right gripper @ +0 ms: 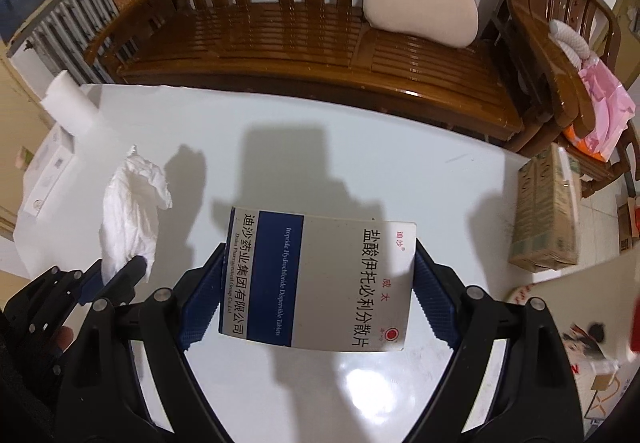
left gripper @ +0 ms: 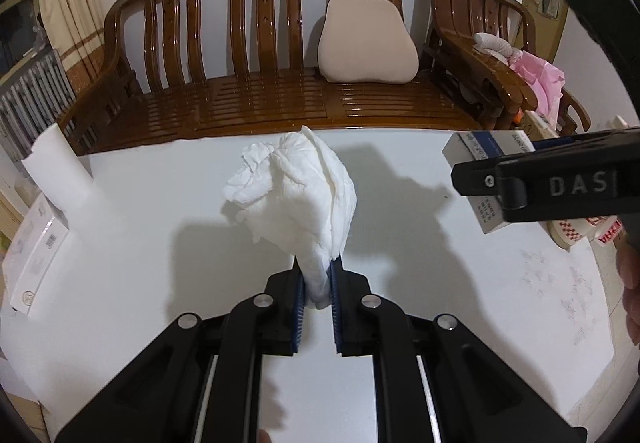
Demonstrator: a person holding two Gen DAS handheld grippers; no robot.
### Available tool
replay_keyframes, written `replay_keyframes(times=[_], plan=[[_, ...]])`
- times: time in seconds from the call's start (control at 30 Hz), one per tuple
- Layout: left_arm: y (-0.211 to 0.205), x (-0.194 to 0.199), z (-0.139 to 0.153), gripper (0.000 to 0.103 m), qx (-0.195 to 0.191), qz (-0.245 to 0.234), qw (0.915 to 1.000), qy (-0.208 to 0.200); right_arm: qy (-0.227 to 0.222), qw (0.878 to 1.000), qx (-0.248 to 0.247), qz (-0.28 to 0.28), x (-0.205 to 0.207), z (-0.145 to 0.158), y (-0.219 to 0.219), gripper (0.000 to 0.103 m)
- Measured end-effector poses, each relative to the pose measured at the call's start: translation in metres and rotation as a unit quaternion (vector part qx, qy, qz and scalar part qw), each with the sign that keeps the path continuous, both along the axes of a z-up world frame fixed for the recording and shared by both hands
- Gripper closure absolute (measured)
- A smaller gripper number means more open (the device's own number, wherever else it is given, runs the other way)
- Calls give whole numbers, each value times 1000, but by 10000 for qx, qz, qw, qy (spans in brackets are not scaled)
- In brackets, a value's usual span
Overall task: Collect trash
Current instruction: 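Lift the tissue wad and medicine box off the table with both tools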
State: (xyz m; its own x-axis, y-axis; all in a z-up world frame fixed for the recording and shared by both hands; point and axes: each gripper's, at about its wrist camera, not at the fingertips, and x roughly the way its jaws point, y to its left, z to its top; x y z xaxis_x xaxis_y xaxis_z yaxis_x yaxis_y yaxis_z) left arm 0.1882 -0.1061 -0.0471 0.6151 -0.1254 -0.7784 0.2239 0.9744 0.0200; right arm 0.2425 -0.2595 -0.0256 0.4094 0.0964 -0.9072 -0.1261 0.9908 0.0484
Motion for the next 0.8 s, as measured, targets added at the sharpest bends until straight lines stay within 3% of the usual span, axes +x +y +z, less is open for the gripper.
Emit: replay_keyframes(times=[0.4,0.6,0.8], plan=[[5,-72,42,91,-26,-215,9993,-289,-437,9986,50,303,-89,53,-3,19],[7,-120,47,91,-26,-399,9985,-378,-554,9973,71,474,-148,57,4,20],[11,-168,34,91,-95,-557,9980,-292,-566,9967,1,590,-206,46,12,20]])
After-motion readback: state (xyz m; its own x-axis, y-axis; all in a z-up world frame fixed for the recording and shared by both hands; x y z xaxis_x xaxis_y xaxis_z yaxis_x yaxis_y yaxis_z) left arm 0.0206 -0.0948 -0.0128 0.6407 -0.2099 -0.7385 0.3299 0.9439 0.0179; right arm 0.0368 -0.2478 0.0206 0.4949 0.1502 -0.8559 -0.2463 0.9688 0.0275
